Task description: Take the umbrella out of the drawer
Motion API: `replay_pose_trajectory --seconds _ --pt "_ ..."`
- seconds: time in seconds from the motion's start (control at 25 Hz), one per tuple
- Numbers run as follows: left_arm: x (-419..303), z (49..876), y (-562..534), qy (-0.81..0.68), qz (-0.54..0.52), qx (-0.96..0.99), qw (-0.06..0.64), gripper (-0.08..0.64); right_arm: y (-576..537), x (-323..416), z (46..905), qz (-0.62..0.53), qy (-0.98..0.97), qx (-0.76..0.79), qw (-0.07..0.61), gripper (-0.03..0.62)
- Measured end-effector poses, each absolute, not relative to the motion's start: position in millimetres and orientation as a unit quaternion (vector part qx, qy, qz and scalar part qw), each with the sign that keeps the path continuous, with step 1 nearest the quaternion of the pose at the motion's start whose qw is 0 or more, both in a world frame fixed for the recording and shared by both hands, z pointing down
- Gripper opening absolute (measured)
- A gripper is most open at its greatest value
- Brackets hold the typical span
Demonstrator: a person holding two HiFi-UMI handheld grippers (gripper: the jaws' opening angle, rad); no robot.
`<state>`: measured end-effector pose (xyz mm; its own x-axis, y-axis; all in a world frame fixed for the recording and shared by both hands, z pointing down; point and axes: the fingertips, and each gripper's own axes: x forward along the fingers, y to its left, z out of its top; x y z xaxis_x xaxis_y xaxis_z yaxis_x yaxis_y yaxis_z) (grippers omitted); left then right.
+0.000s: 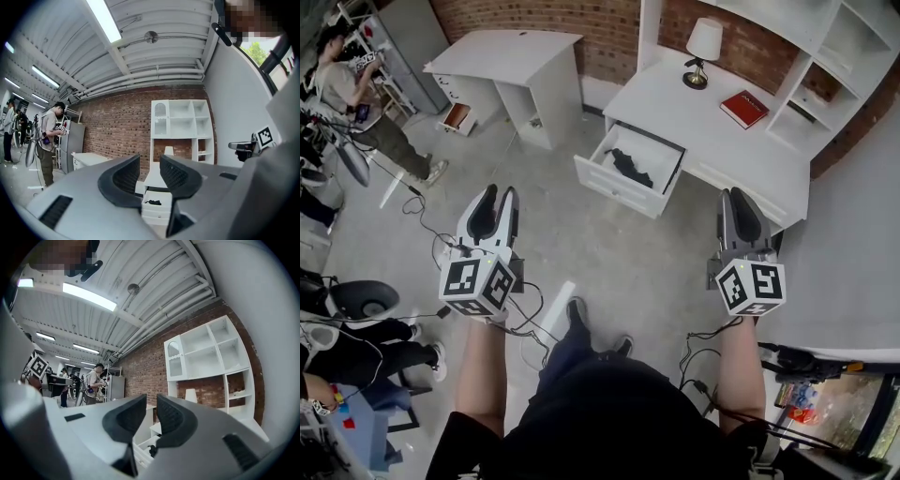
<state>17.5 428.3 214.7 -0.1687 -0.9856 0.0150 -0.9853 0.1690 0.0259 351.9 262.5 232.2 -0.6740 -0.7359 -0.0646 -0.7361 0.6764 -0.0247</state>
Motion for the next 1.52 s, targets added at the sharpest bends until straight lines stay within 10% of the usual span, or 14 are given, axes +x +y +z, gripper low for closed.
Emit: replay_pose_trajectory --seconds 1.52 --pt "-215.6 280.3 204.3 -0.7 -0.027 0.709 0.079 0.13 105.8 150.5 262.1 0.011 0.862 -0.507 -0.027 0.067"
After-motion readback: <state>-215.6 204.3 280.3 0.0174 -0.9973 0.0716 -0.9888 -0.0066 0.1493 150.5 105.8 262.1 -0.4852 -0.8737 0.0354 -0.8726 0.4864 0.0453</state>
